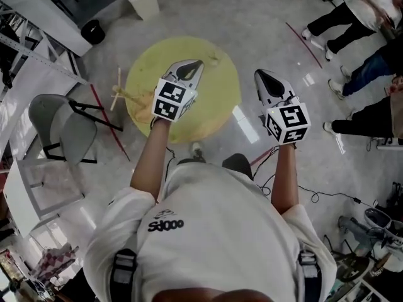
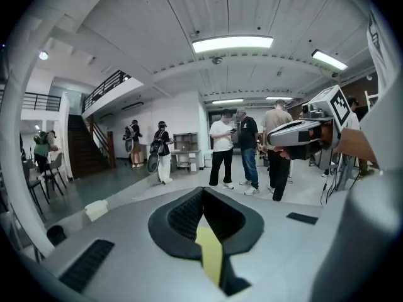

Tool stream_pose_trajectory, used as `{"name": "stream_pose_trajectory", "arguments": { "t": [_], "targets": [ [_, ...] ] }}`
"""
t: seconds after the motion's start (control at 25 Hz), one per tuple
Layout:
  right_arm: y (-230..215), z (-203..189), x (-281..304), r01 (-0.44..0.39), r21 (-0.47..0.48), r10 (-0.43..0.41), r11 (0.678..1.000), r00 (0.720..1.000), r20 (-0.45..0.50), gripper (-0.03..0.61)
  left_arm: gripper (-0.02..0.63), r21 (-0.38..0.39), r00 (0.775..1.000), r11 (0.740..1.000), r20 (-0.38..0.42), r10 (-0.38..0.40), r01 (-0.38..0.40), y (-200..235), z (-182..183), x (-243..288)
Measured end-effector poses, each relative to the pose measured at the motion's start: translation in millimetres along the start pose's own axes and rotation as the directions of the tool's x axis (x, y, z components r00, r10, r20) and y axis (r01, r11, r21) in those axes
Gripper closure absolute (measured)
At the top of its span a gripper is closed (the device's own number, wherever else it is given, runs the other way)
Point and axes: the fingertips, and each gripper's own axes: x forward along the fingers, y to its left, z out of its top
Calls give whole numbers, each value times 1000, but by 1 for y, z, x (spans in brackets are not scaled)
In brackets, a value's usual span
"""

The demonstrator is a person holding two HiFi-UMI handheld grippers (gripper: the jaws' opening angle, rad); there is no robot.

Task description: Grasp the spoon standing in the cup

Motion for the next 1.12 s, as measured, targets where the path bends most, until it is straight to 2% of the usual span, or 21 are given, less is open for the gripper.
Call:
{"name": "stream_pose_trajectory", "arguments": {
  "t": [0.24,0.6,0.88,1.12],
  "targets": [
    [-29,-20,27,-19,25,20,999,999,-42,557,586,-30,998,999,-58,9,-10,13,-18,34],
    [-88,-44,65,-102,42,105,994,991,-81,557,584,-82,984,994,-168,57,-71,23,-45,104],
    [-109,-80,106,-141,78,152,987,975,-161,557,479,-114,952,991,-303,31,-69,50,-103,152],
    [-123,-104,124,-126,120,148,985,969,-200,557,463,-133,916,990,-400,-12,-45,56,-151,185]
  ]
}}
